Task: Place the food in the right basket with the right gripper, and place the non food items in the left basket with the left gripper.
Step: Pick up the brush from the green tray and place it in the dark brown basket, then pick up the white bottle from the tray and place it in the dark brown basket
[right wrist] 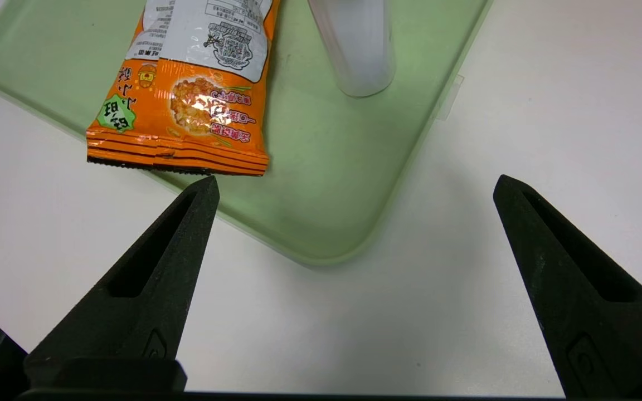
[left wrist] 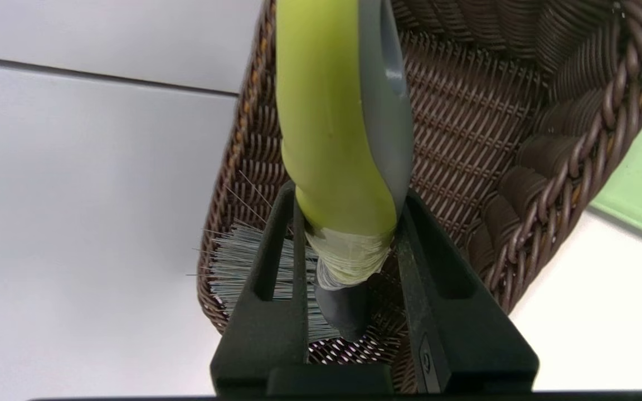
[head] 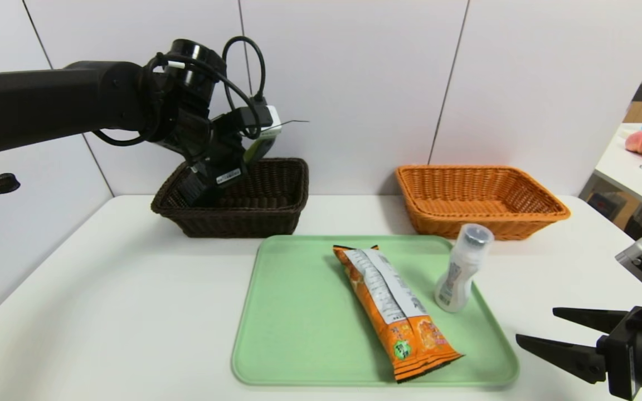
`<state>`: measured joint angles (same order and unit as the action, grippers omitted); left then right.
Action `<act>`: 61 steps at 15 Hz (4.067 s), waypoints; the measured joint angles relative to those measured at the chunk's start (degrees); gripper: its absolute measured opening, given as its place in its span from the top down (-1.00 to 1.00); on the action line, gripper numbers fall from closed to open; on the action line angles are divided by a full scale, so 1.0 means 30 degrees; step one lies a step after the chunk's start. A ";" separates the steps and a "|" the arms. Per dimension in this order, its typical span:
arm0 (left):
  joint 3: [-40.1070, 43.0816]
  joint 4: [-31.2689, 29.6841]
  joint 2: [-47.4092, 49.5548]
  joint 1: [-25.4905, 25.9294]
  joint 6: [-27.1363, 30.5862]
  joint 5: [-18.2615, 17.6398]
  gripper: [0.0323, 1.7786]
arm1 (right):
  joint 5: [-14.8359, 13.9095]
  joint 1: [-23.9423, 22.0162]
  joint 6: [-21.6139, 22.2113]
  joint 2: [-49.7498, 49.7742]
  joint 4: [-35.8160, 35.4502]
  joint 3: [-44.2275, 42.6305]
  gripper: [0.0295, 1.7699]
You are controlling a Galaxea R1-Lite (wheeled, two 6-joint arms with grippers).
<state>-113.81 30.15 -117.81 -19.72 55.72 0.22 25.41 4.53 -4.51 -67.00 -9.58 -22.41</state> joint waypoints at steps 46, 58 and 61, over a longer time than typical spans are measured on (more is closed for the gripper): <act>0.4340 -0.2011 0.2747 -0.7213 -1.1402 -0.7111 -0.90 | -0.0081 -0.0780 0.0089 0.1158 0.0081 0.0138 -0.92; 0.8151 -1.0460 0.1085 -0.8237 -1.2715 -1.0370 -0.90 | -0.0045 -0.1650 0.0053 0.1414 0.0065 0.0553 -0.92; 0.8030 -1.1829 0.0110 -0.8720 -1.2898 -1.1475 -0.90 | -0.0008 -0.1703 0.0028 0.1451 0.0024 0.0504 -0.92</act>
<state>-89.72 -5.34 -117.48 -45.89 17.03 -34.21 25.38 -0.57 -4.43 -62.65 -9.51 -20.89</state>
